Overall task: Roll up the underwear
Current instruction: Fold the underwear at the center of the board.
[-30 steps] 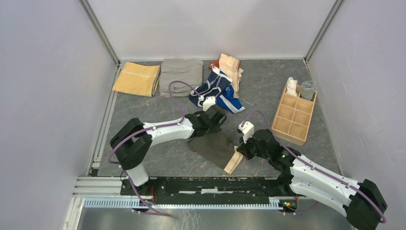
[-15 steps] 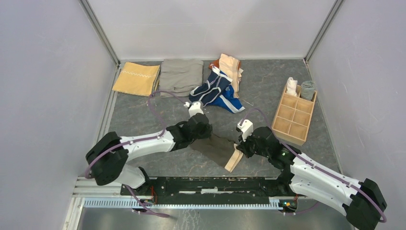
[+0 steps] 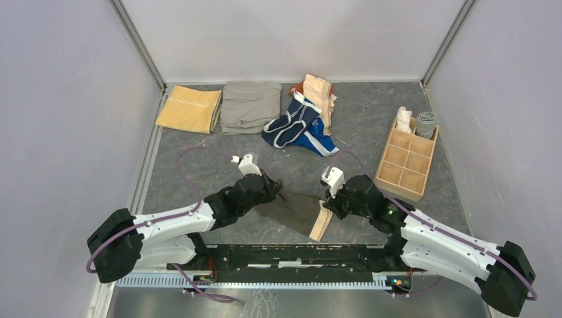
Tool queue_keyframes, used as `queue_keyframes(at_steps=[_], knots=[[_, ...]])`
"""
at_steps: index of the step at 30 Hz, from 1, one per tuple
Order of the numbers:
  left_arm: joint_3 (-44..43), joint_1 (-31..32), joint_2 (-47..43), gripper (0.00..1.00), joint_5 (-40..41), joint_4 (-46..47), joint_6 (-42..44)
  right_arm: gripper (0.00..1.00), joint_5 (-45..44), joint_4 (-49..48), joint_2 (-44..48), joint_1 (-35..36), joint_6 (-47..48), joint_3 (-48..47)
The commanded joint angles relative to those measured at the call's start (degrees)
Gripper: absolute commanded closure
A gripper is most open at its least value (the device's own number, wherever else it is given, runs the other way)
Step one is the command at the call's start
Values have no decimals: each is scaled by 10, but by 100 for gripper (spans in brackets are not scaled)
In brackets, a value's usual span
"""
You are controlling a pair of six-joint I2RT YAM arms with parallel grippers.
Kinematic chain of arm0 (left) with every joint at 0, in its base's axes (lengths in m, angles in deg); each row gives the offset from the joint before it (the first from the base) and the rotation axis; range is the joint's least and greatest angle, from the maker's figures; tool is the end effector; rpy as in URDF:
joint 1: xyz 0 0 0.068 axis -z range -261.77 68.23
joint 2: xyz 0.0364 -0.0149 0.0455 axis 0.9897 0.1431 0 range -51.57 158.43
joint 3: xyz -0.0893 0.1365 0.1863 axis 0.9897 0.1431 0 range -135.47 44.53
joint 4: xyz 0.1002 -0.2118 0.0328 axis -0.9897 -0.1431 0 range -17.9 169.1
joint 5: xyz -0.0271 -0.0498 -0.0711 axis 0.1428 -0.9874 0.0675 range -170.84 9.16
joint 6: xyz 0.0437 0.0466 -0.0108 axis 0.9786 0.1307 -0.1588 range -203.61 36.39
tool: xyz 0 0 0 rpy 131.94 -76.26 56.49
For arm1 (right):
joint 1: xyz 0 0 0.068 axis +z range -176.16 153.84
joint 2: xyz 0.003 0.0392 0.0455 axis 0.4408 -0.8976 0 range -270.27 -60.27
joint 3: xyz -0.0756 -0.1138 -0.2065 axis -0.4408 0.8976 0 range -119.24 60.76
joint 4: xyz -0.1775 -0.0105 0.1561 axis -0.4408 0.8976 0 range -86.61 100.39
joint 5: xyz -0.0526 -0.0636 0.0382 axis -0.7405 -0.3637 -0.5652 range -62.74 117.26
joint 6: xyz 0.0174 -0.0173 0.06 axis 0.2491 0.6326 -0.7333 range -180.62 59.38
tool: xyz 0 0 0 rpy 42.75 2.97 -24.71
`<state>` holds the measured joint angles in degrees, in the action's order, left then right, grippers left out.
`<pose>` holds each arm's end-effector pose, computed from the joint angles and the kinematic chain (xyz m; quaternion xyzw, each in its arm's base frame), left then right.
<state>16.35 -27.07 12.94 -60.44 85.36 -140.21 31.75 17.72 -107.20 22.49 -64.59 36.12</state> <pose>0.1495 -0.1809 0.1864 -0.1026 0.8510 -0.3193 0.4040 0.1175 0.1394 0.1858 -0.3555 0.8191 0.2303 0.3868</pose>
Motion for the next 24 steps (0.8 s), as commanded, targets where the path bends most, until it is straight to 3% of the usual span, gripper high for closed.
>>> queue_keyframes(at_steps=[1,7,15,24], knots=[[49,17,-32,98,-1,48,-44,100,-5,-5,4,29,35,-26],[70,28,-52,98,18,56,-55,100,-119,-18,9,72,28,-37],[-2,-19,-6,98,30,59,-9,100,-270,-69,-45,95,84,-69],[-21,-60,59,98,-23,146,42,100,-292,-91,-76,129,154,-62]])
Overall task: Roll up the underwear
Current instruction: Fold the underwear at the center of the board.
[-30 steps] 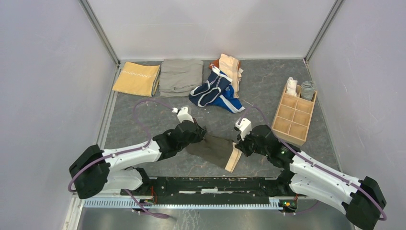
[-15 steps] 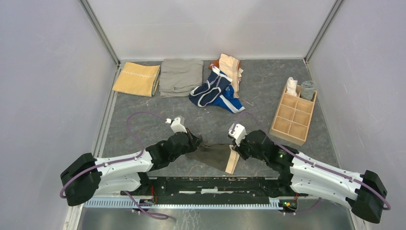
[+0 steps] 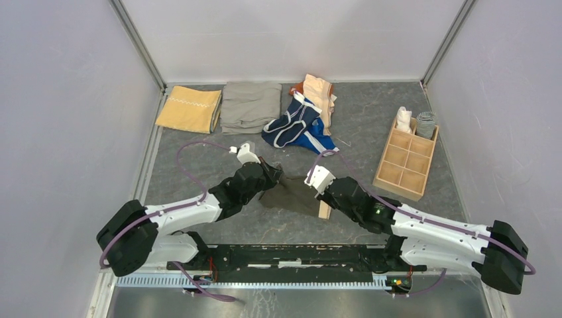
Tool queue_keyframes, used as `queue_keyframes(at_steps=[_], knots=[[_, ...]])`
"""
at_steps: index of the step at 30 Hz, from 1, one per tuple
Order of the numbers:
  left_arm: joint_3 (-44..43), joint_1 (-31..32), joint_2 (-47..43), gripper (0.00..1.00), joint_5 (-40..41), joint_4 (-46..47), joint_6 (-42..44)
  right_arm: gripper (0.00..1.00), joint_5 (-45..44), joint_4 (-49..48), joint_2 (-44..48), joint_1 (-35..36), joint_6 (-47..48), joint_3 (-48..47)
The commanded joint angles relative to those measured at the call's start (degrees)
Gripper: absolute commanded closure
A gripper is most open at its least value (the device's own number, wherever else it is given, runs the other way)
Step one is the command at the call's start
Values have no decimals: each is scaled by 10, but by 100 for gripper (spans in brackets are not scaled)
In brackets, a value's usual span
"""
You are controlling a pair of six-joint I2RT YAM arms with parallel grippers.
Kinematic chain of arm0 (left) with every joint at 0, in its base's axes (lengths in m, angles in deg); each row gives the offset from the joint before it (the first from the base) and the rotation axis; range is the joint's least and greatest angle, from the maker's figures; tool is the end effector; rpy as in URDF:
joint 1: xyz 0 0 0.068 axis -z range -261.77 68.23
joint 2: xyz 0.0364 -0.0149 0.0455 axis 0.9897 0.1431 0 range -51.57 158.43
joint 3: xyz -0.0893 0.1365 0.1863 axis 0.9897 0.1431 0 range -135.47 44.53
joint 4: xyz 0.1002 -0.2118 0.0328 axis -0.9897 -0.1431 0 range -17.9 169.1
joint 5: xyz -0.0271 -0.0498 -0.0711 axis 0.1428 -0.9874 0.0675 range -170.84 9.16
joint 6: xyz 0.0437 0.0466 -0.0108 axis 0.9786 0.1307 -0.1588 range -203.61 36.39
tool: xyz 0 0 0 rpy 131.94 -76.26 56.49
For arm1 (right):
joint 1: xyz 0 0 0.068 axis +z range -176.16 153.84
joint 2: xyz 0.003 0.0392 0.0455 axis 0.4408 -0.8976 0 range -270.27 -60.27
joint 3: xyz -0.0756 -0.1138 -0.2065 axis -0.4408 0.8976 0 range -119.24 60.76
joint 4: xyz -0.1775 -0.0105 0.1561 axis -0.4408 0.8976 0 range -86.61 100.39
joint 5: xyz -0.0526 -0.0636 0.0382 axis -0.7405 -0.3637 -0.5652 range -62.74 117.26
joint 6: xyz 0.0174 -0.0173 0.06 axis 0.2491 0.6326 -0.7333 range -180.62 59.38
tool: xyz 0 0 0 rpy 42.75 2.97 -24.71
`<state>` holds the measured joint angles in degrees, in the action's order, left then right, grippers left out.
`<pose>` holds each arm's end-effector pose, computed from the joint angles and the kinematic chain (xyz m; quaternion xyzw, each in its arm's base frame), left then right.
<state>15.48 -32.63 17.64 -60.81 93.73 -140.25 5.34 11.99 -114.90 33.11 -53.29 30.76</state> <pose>0.1770 -0.1783 0.1886 -0.1470 0.8251 -0.3302 0.4342 0.1221 0.1682 0.2048 -0.3986 0.7715 0.0540 0.4929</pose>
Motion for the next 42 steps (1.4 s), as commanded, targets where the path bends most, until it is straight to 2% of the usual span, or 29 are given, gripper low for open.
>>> queue_keyframes(at_steps=[1,7,14,27,42], knots=[[-9,-5,14,98,-20,74,44,100,-29,-35,2,33,44,-4],[12,-7,16,98,-31,111,54,100,-27,-28,-2,96,78,17],[84,-7,-37,98,-40,156,51,100,-56,12,-33,163,98,21],[212,0,-79,98,-54,234,5,100,-57,5,-104,220,80,21],[239,1,-77,98,-14,217,-25,100,-90,-26,-166,265,7,36]])
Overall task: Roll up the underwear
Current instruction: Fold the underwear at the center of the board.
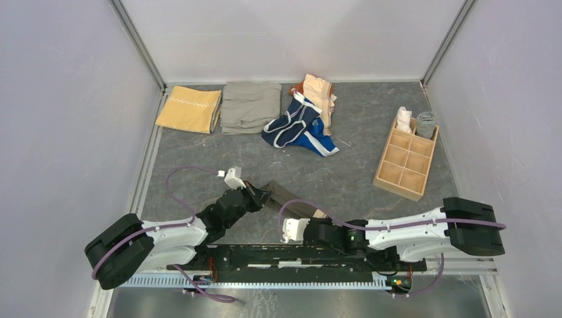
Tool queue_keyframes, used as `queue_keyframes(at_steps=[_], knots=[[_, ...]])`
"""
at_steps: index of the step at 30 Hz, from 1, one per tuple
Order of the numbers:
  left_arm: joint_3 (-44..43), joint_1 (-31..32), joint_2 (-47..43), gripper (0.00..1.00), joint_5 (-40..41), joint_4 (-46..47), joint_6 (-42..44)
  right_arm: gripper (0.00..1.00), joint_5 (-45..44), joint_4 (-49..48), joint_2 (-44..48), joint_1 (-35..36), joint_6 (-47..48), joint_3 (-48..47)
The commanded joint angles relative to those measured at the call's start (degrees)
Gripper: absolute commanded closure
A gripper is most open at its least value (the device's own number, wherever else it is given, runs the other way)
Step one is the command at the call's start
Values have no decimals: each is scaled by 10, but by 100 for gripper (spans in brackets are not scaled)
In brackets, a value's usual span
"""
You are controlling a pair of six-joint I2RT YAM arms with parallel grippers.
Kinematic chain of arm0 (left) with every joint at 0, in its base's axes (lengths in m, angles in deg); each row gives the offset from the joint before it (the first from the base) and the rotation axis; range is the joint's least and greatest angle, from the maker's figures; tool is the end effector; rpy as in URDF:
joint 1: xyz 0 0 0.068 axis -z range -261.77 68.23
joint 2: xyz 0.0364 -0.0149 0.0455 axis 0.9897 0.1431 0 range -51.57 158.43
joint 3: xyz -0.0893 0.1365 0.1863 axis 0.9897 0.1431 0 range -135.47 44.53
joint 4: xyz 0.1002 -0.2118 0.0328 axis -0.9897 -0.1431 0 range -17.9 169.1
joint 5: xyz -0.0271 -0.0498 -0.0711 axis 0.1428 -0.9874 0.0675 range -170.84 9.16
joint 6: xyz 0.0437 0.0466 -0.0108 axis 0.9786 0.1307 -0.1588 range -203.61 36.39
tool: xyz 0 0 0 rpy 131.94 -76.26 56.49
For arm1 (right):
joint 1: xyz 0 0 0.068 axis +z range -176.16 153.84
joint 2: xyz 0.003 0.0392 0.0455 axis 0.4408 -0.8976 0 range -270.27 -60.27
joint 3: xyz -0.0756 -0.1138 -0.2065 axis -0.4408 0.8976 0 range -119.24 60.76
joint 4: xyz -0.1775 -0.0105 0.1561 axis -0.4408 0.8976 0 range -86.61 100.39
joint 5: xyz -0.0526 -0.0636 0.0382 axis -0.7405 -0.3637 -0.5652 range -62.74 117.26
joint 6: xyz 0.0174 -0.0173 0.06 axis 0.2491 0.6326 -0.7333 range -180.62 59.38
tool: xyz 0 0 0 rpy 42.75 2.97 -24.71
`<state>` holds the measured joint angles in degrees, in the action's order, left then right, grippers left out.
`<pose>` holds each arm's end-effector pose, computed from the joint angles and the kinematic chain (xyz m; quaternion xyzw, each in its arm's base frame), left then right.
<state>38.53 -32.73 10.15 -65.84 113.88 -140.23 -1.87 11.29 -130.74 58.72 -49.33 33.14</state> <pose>0.1373 -0.1383 0.1325 -0.1278 0.8101 -0.3829 0.4252 0.0439 0.2131 0.1417 -0.6219 0.6719 0.0050 0.4022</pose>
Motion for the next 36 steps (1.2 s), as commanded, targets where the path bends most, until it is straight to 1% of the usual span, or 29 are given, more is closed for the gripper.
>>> queue_keyframes(at_steps=[1,6,10,12,18,20,21,25,29,32,34,35,36], knots=[[10,2,-1,98,39,14,-29,100,-17,-21,-9,10,-36,14],[12,2,10,98,51,7,-46,100,-8,-25,-27,18,-47,17],[7,2,19,98,65,-19,-63,93,-4,-17,-49,26,-52,8],[-1,2,18,98,79,-52,-81,91,-5,-11,-61,27,-56,1],[-23,2,-20,98,116,-158,-118,91,-7,-2,-87,30,-58,-11],[-31,1,-41,93,125,-186,-119,91,-9,0,-90,31,-58,-13],[-34,2,-51,88,131,-204,-123,91,-9,0,-90,31,-58,-13],[-58,2,-87,64,158,-278,-132,91,-6,1,-93,32,-58,-14],[-94,2,-117,55,189,-379,-145,92,-5,2,-96,34,-56,-16],[-116,2,-144,54,208,-434,-157,92,-6,3,-100,33,-55,-17],[-120,2,-174,55,200,-424,-134,92,-6,3,-102,33,-55,-18],[-119,2,-182,60,189,-398,-106,92,-6,4,-102,34,-54,-18],[-115,2,-194,68,170,-360,-78,92,-6,4,-102,34,-54,-18]])
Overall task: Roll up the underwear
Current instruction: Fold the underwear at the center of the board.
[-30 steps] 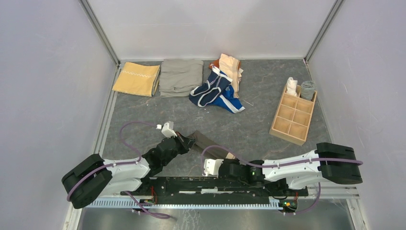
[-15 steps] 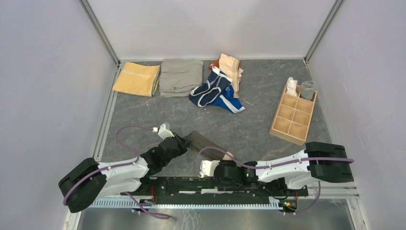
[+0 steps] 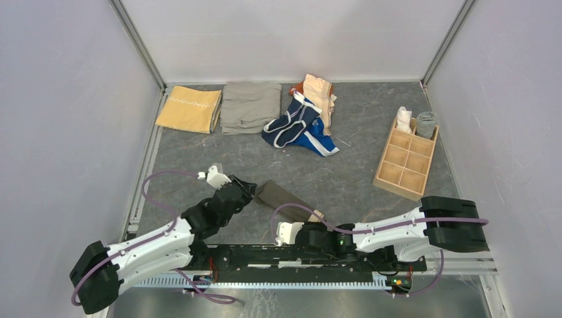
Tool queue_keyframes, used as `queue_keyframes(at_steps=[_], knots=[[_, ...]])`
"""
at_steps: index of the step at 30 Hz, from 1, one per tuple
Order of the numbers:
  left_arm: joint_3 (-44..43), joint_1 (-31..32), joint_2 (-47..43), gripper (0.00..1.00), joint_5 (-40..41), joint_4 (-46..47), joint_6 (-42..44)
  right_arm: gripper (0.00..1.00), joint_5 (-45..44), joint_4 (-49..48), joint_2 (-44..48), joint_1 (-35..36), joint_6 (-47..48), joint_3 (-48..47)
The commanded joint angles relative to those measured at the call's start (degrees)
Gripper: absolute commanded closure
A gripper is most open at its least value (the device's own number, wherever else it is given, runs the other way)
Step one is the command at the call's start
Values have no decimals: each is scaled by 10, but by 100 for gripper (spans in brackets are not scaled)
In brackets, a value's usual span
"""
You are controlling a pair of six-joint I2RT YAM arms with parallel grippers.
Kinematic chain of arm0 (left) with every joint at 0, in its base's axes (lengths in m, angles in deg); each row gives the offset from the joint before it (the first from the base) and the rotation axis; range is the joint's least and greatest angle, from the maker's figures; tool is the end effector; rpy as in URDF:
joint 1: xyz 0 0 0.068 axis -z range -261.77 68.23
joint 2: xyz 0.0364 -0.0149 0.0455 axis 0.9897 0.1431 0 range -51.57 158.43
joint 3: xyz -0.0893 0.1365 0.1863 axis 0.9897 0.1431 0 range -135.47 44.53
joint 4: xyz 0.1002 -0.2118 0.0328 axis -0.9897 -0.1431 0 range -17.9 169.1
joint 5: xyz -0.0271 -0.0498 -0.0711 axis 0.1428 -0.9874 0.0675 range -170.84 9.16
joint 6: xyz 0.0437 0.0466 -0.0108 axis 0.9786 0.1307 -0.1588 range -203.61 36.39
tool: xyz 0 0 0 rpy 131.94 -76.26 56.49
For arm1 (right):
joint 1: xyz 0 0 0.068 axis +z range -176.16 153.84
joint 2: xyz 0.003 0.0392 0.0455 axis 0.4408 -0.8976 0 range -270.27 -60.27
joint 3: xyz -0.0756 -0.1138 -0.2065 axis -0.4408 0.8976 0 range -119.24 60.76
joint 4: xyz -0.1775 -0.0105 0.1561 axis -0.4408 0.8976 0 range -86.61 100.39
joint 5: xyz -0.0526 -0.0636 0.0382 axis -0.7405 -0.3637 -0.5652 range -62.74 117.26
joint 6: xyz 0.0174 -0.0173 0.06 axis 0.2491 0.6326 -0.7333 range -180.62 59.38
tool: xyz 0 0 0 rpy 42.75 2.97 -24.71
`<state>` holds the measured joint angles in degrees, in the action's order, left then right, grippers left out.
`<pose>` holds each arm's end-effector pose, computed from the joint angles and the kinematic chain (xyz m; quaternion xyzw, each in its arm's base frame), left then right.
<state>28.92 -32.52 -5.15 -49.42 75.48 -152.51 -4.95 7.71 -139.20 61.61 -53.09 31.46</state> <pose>0.1314 -0.1122 0.1593 -0.2697 0.8176 -0.2619 0.4361 0.0360 0.2290 0.1250 -0.6173 0.6789 -0.0101 0.3973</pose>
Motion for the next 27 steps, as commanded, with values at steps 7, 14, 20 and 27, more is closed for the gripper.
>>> queue_keyframes(at_steps=[7,14,20,27], knots=[[-4,1,52,98,-175,272,144,91,22,40,-18,6,-16,-2],[5,3,212,98,-205,390,128,89,15,50,-23,7,-15,-11],[9,3,267,98,-175,378,116,77,21,50,-17,12,-9,-11],[3,3,329,98,-171,379,96,61,33,70,11,23,1,-28]])
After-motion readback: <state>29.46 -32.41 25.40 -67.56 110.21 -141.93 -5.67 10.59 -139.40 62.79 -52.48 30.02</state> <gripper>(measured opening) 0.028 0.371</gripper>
